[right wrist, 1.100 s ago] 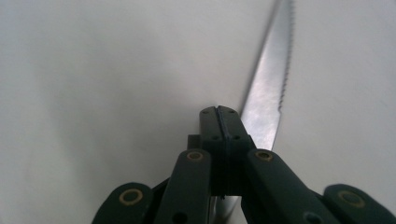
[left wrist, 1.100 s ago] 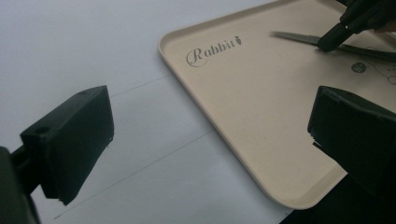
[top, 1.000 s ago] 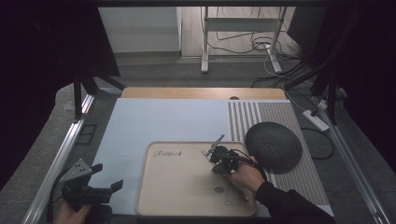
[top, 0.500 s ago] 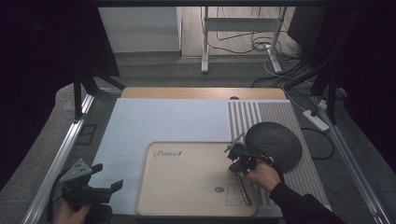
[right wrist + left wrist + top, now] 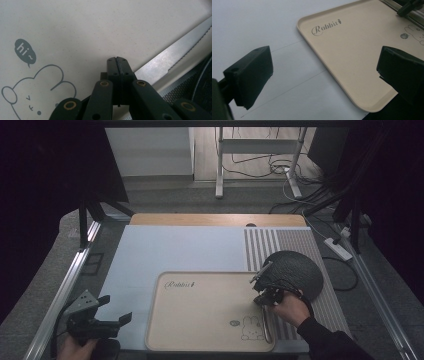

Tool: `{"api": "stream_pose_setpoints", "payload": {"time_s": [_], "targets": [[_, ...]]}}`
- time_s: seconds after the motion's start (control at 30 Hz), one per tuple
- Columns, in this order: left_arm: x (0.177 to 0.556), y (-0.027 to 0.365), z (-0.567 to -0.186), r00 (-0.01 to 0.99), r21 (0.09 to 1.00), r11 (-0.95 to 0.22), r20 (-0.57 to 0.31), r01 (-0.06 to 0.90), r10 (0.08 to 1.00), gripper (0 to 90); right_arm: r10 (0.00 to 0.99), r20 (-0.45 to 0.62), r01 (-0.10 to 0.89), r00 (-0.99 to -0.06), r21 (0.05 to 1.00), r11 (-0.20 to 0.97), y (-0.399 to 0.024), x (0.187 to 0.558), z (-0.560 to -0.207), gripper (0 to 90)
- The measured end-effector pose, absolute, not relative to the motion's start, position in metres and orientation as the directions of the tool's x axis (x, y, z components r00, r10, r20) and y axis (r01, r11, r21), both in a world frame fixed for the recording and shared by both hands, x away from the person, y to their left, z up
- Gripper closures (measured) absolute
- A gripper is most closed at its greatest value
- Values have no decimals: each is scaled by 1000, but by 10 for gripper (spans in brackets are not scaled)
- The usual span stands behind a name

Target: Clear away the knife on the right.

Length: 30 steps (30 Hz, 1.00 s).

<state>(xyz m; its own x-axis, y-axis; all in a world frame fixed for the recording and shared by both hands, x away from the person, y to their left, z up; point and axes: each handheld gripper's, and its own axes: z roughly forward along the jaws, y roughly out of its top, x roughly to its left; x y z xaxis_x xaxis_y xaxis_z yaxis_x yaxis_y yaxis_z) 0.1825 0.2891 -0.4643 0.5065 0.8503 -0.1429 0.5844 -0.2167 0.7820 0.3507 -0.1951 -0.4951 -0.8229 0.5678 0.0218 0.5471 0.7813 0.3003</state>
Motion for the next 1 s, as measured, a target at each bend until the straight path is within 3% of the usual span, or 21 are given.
{"api": "stream_pose_setpoints", "payload": {"time_s": [0.07,0.23,0.7,1.0], "targets": [[183,289,-464,507,782,-217,-143,584,850,16,575,31,556,-818,301,775,-195,351,-495,896],[183,289,-464,507,782,-218,-142,584,850,17,594,80,577,-800,371,727,-196,353,-488,786],[183,290,-464,505,780,-213,-149,589,850,17,605,71,564,-793,462,685,-196,346,-472,363],[183,290,-465,504,779,-211,-151,590,851,17,618,60,560,-784,499,661,-202,340,-465,232]]}}
